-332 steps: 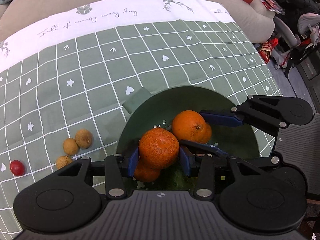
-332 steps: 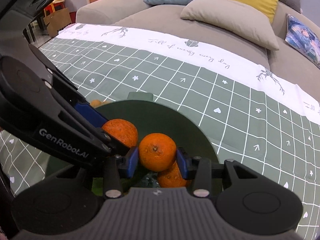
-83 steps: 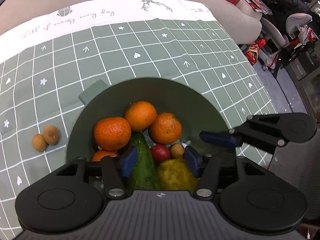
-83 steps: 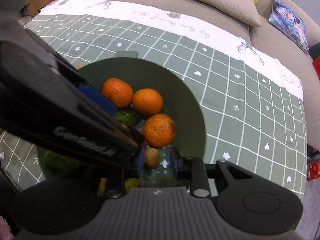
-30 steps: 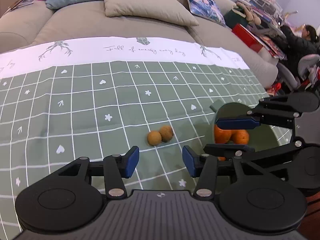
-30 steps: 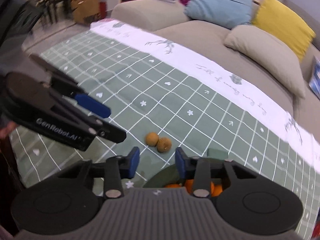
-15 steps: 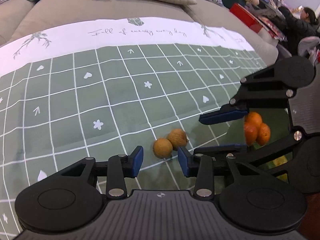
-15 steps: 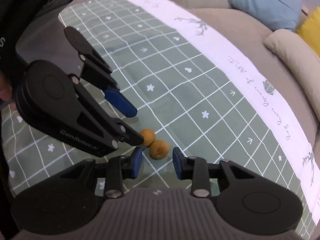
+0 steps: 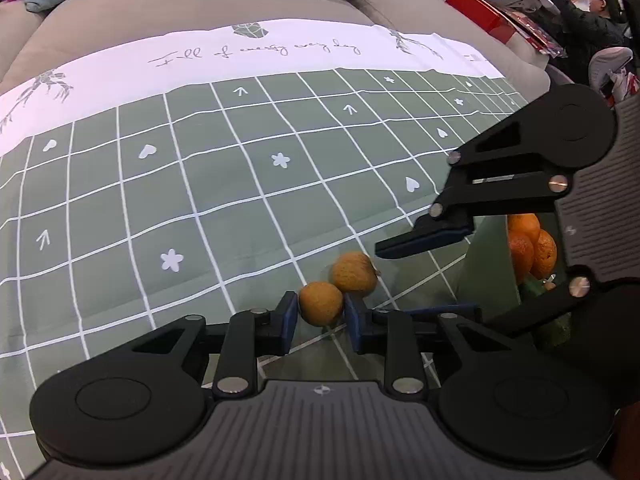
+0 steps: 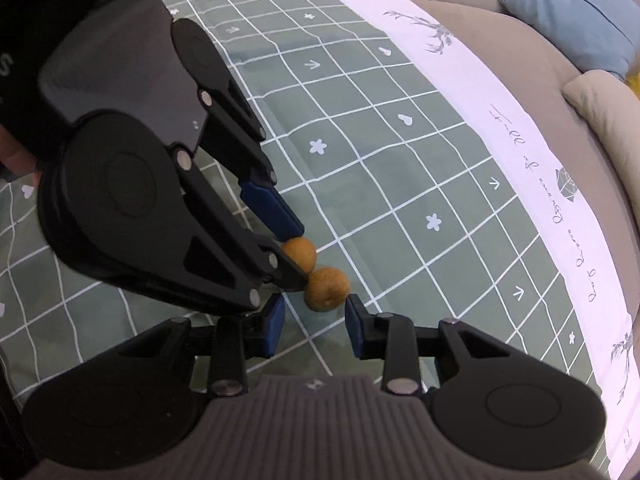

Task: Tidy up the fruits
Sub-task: 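Grasp a longan with the left tool while the right tool grasps the last longan, then carry both longans into the colander and open both tools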

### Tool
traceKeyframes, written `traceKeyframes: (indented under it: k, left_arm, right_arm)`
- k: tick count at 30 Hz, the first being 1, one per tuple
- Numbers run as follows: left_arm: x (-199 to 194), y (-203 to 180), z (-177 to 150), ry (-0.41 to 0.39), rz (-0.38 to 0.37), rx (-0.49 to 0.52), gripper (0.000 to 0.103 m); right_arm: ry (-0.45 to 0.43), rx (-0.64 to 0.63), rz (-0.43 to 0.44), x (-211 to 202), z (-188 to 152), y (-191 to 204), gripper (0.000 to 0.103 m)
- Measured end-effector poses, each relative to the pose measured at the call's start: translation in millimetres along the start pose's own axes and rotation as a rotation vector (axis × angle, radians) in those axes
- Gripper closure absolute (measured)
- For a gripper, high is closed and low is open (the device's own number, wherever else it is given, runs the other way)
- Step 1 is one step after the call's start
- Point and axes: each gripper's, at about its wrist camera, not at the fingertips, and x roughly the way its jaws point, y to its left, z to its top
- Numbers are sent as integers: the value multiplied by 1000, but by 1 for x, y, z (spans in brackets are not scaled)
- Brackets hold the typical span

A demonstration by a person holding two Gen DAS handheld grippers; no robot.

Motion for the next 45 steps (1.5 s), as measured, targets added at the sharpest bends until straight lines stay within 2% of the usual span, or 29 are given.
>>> traceKeyframes:
  k: [5,11,14,23,29,34,41,45]
  left_arm:
    - [-4,0,-5,-5,0,15,77]
    - [-21,12,-17,-27,43,-75,77]
    - [-34,17,-22,-32,74,-138,77]
    - [-67,22,-38,-75,109,-254,77]
    - [-86,16,-43,-92,110,-283,77]
    - [-103,5,-41,-122,105,-293,77]
    - [-117,-32,-41,-145,72,-246,77]
    - [-114,-60,-36,-143,42,-190,77]
  right_arm:
    - [0,1,-11,7,2,0,74]
    - [-12,-6,-2,13,6,5,74]
    - [-10,-6,6,17,10,9,79]
    - [11,51,-43,17,19,12,79]
    - [-30,196,-39,-13,24,20,79]
    - [-62,306,-48,-42,15,36,79]
    - [-137,434,-83,-93,-23,56,79]
    - [-160,497,-160,-117,-54,65,79]
